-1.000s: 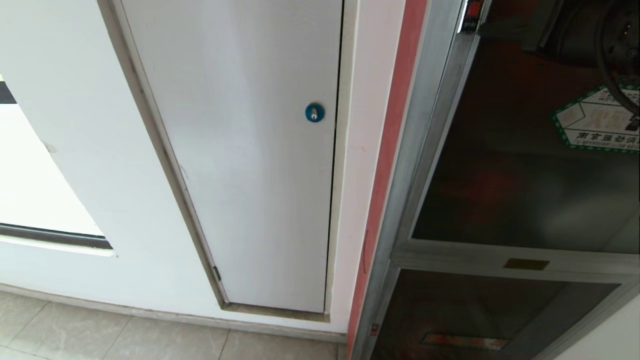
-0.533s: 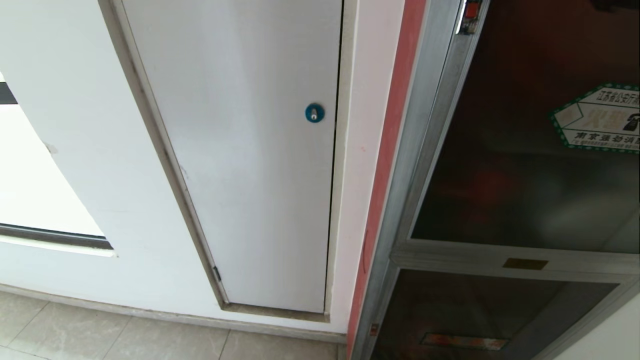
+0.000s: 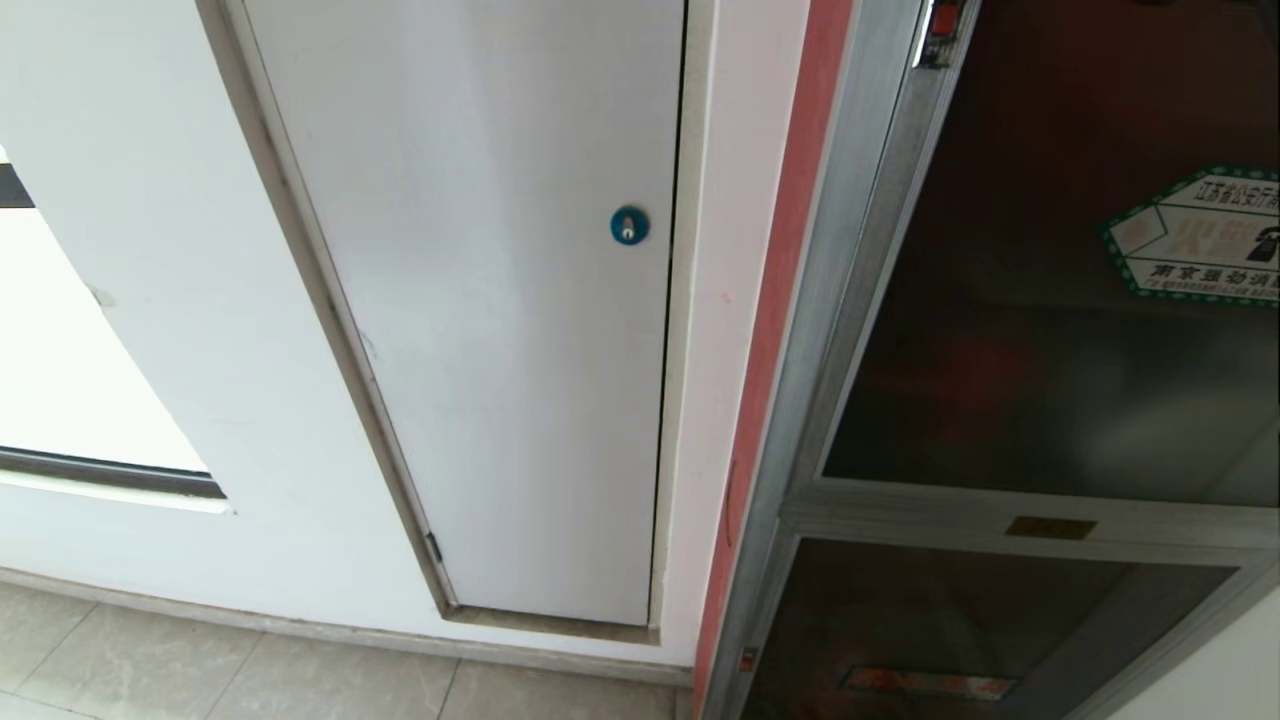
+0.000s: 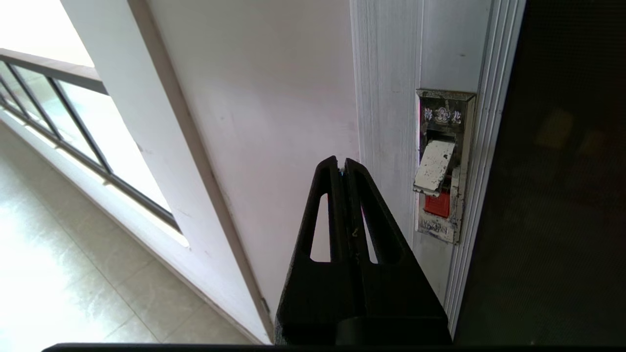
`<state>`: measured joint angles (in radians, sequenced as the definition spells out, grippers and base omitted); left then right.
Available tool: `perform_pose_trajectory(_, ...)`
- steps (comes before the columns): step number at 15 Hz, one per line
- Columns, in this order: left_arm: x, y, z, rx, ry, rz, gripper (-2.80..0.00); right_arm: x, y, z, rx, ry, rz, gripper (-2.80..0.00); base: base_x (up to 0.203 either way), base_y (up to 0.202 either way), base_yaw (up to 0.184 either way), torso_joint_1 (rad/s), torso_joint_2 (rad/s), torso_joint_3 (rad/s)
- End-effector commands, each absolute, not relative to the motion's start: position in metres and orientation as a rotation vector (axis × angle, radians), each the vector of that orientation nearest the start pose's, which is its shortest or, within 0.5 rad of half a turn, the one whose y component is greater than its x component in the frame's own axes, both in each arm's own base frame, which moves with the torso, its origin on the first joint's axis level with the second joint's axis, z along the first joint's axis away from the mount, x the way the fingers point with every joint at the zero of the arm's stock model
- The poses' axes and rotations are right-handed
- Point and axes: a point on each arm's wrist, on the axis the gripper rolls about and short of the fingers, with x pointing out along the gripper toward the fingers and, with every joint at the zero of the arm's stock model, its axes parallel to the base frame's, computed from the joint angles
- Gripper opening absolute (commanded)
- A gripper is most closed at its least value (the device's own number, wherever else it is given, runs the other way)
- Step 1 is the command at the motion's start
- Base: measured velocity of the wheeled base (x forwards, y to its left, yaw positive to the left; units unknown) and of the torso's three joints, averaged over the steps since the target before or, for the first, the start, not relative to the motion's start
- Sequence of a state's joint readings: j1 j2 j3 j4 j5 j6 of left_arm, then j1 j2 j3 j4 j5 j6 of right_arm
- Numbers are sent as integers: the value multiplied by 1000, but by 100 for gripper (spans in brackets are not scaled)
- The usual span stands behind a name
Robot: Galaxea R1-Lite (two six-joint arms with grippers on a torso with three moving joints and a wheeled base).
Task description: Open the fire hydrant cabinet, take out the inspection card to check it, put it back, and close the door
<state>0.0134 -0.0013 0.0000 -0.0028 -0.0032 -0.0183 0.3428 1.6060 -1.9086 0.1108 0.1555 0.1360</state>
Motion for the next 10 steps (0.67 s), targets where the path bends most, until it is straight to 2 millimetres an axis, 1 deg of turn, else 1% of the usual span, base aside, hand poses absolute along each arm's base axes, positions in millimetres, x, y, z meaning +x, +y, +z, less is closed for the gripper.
perform_pose_trajectory(1, -23, 0, 76, -18, -3, 11, -280, 251, 92, 442, 150, -153, 502, -280, 0, 0, 0, 0, 0, 0)
perform_pose_trajectory(10, -23, 0, 76, -18, -3, 11, -280, 262, 82, 437, 146, -134, 444, -280, 0, 0, 0, 0, 0, 0)
